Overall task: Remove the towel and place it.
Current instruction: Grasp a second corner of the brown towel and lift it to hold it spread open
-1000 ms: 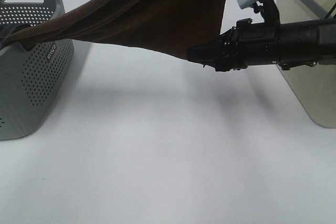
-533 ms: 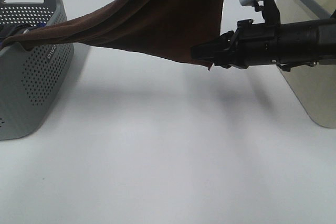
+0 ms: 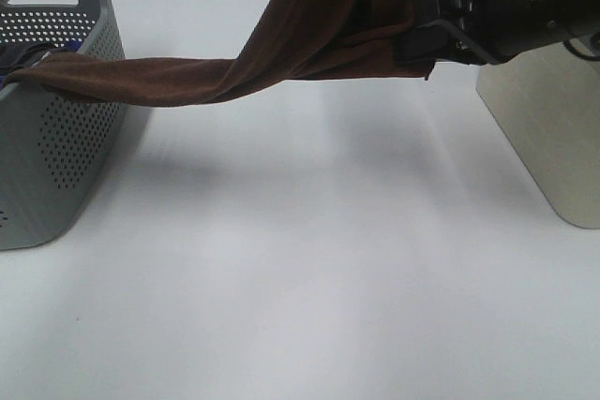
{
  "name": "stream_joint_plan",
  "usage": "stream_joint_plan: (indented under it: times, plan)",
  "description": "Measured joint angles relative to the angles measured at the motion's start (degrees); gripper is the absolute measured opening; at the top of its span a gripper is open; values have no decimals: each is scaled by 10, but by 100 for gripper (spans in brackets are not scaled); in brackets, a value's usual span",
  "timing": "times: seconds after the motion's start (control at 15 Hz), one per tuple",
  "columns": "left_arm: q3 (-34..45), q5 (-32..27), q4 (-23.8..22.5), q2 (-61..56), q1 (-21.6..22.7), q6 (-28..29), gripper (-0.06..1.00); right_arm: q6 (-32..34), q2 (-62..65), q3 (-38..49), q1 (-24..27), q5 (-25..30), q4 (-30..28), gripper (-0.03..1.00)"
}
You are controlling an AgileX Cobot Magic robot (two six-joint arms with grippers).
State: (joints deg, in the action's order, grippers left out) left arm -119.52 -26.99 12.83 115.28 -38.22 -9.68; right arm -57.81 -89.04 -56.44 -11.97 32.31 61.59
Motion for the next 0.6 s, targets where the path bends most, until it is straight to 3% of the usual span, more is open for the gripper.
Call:
stream_joint_plan:
  times: [0.07, 0.2, 0.27, 0.33, 0.4, 0.6]
  plan:
    - [-3, 10, -1, 3, 9, 26, 0, 218, 3, -76, 0, 85, -201, 0]
    - [-24, 11, 0, -4, 9, 30, 0, 371, 5, -156, 0, 186, -349, 0]
    - [-36, 11, 0, -10, 9, 31, 0, 422, 5, -198, 0, 239, -399, 0]
    - [-36, 11, 0, -10, 9, 31, 0, 422, 5, -198, 0, 239, -399, 0]
    - [-66, 6, 0, -29, 9, 31, 0, 490, 5, -285, 0, 317, -474, 0]
    - [-114, -56, -41, -56, 9, 31, 0, 516, 7, -389, 0, 355, -516, 0]
